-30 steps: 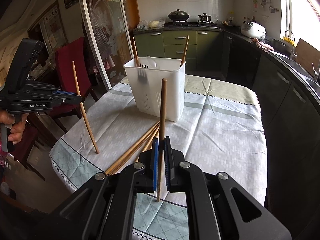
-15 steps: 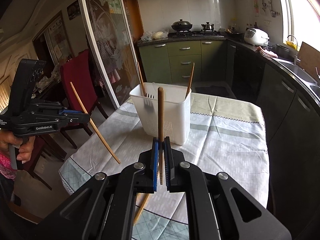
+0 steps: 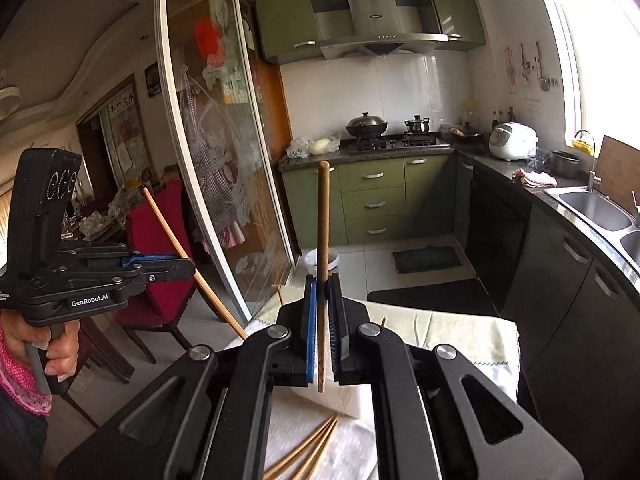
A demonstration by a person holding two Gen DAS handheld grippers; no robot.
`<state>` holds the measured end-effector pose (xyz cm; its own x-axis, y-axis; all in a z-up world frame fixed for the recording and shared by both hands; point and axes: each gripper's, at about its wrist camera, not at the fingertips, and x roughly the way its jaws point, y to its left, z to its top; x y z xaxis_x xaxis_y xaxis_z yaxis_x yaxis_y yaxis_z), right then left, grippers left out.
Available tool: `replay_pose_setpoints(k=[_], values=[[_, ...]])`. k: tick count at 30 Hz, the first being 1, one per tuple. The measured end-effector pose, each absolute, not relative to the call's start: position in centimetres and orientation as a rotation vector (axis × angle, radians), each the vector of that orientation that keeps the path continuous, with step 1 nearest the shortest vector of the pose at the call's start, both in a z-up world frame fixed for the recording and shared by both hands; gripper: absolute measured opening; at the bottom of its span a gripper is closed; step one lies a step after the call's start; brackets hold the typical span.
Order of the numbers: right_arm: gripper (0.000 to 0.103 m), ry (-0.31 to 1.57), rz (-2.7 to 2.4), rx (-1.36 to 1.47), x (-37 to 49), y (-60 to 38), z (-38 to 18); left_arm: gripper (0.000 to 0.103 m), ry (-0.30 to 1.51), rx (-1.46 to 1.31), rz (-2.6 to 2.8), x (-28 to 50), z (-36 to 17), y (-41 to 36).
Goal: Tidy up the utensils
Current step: 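Lower both held chopsticks into the white holder and open both tools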
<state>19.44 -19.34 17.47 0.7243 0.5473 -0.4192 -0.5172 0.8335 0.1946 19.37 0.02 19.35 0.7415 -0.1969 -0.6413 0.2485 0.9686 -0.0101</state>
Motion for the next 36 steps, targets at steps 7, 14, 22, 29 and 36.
replay_pose_setpoints(k=[7,14,22,29,36], values=[[0.007,0.555,0.567,0.063,24.7,-17.0,14.7,0.006,0.748,0.067,-0.214,24.3,16.2,-0.2],[0.007,0.690,0.556,0.020,27.6,-15.0,9.3,0.006,0.875,0.062,-0.212,26.5,11.2,0.1],[0.013,0.698,0.570,0.019,27.0,-15.2,8.4,0.019,0.904,0.045,-0.204,26.2,9.9,0.9],[0.023,0.614,0.621,0.048,20.2,-18.3,10.4,0.024,0.910,0.068,-0.244,22.7,10.3,0.4],[0.028,0.672,0.600,0.073,14.5,-22.8,6.2,0.024,1.162,0.157,-0.321,19.7,0.5,-2.6]])
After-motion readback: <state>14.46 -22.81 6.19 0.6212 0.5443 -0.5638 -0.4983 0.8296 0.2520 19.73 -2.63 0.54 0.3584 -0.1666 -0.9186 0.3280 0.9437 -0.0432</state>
